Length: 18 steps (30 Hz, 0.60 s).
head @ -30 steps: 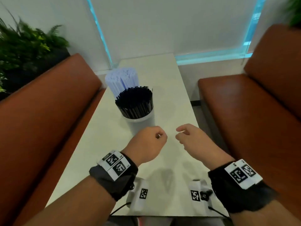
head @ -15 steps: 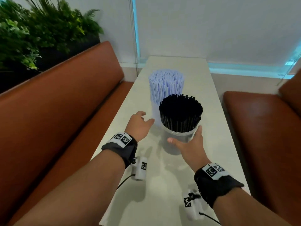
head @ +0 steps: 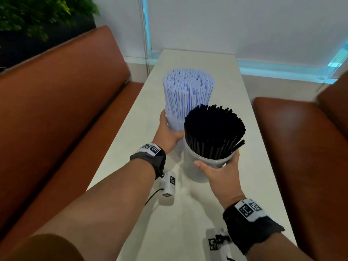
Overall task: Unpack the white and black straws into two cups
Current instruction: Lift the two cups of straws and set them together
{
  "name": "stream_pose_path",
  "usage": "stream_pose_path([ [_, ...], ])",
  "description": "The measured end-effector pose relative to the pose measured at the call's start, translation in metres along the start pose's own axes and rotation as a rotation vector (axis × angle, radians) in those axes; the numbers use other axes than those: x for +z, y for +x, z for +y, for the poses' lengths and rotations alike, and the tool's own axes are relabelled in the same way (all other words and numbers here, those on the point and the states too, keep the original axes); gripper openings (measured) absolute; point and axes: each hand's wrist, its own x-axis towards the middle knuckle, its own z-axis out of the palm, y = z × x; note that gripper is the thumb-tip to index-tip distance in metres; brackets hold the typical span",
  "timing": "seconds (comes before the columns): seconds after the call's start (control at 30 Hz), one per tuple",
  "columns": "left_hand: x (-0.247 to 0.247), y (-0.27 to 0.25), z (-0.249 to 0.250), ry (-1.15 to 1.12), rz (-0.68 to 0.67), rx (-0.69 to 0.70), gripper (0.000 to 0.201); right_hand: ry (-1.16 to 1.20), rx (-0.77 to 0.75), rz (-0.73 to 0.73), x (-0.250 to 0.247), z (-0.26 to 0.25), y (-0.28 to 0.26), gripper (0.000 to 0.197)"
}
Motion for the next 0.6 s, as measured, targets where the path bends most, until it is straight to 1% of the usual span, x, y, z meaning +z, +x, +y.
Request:
stream_pose_path([
  [0.03,0.002,0.002,-0.001,-0.012,-0.002,0.023,0.101,-0.008,0.001,0.003,0.0,0.001,0.002,0.105],
  [0.1,0.005,0.005,-0.005,0.002,0.023,0.006,0.103,-0.021,-0.003,0.011,0.0,0.003,0.007,0.106],
  [0.23,0.008,0.016,-0.014,0.184,0.106,-0.056,0.127,-0.046,-0.01,0.025,-0.002,0.006,0.016,0.107],
  [0.3,0.008,0.024,-0.015,0.167,0.094,-0.075,0.139,-0.049,-0.01,0.028,-0.005,0.008,0.02,0.106],
  [0.33,0.009,0.027,-0.015,0.137,0.074,-0.072,0.141,-0.047,-0.007,0.031,-0.006,0.01,0.021,0.105],
  [0.37,0.01,0.03,-0.014,0.092,0.043,-0.053,0.139,-0.047,-0.008,0.034,-0.007,0.011,0.022,0.104],
  [0.4,0.012,0.032,-0.014,0.036,0.004,-0.018,0.132,-0.048,-0.011,0.038,-0.008,0.013,0.023,0.103],
  [0.47,0.016,0.038,-0.016,-0.032,-0.046,0.052,0.113,-0.054,-0.009,0.043,-0.009,0.016,0.025,0.104],
  [0.53,0.019,0.042,-0.016,-0.038,-0.035,0.062,0.105,-0.054,-0.006,0.044,-0.01,0.019,0.029,0.105],
  [0.6,0.02,0.046,-0.017,-0.05,0.017,0.057,0.103,-0.049,-0.006,0.052,-0.013,0.02,0.035,0.107],
])
